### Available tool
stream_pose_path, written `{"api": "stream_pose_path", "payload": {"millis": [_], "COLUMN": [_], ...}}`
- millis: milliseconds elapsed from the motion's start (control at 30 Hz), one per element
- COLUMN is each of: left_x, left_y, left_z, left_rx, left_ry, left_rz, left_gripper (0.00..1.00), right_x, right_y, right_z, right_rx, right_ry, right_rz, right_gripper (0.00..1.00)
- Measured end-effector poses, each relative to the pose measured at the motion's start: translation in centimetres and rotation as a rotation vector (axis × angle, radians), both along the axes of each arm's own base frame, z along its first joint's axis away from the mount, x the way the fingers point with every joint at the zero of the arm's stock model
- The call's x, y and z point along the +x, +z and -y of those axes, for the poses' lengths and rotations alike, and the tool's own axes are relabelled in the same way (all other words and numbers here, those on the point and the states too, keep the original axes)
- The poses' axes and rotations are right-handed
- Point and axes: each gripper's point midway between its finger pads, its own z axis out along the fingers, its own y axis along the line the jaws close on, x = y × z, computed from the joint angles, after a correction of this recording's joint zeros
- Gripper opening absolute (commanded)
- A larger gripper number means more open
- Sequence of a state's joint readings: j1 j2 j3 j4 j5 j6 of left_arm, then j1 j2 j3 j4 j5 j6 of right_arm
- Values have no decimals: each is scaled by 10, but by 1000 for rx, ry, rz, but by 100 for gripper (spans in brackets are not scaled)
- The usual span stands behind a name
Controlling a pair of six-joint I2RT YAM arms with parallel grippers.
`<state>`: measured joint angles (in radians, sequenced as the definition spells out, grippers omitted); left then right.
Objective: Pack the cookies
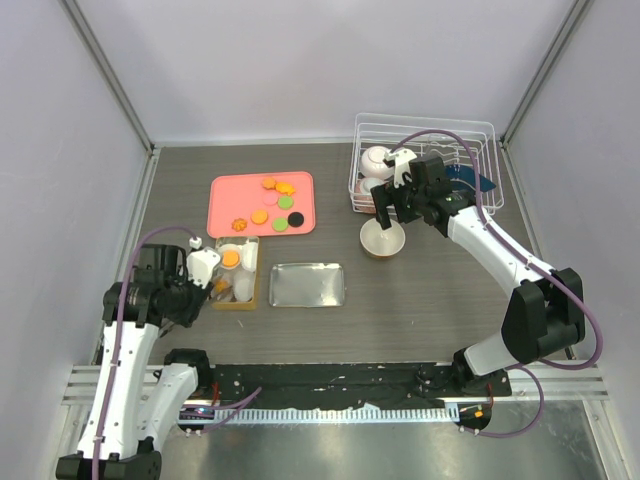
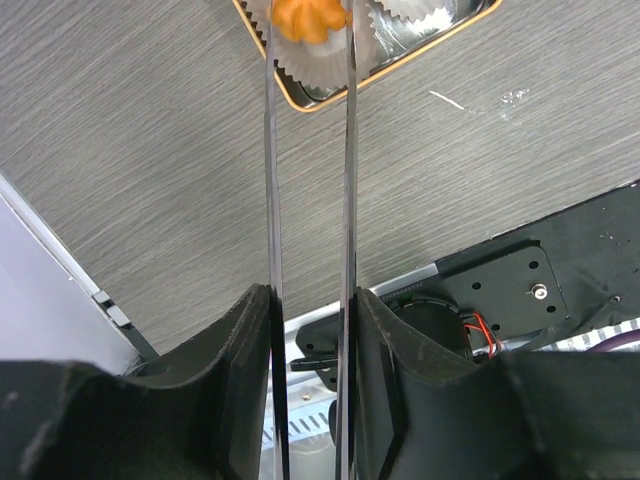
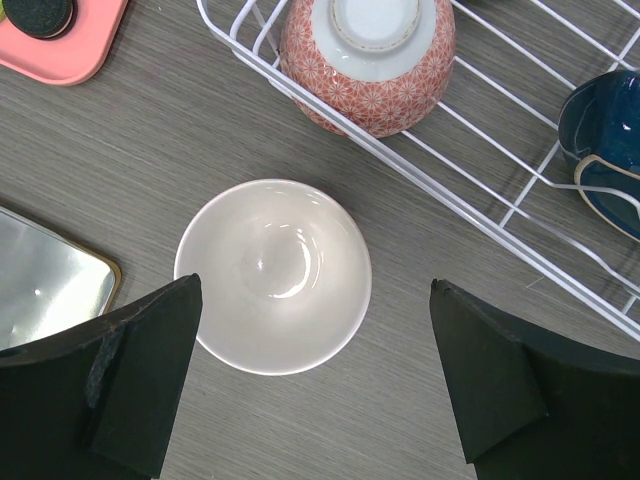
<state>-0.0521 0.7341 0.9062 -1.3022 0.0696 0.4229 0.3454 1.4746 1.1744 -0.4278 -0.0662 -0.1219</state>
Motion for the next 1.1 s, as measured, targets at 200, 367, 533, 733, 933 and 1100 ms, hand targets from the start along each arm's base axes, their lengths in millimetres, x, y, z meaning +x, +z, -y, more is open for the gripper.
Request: {"api": "stream_pose_path", "payload": {"millis": [200,367,533,733,933,1100], "left_x": [1,2,1,6,23,47], "left_y": [0,1,3,13,42,58], "left_z": [0,0,0,-1,1,9], "left_rx": [0,0,-1,-1,-20,-71], "left_ry": [0,0,2,10,34,49], "left_rz": [10,20,33,66,175,231], "left_gripper": [46,50,51,51,52,52], "right_x": [0,0,0,0,0,0], "right_y": [0,0,0,0,0,0], "right_z": [0,0,0,0,0,0], "right_rx": [0,0,0,0,0,0], "right_ry": [0,0,0,0,0,0], "right_rz": [0,0,0,0,0,0], "right_gripper": [100,100,100,100,100,100]}}
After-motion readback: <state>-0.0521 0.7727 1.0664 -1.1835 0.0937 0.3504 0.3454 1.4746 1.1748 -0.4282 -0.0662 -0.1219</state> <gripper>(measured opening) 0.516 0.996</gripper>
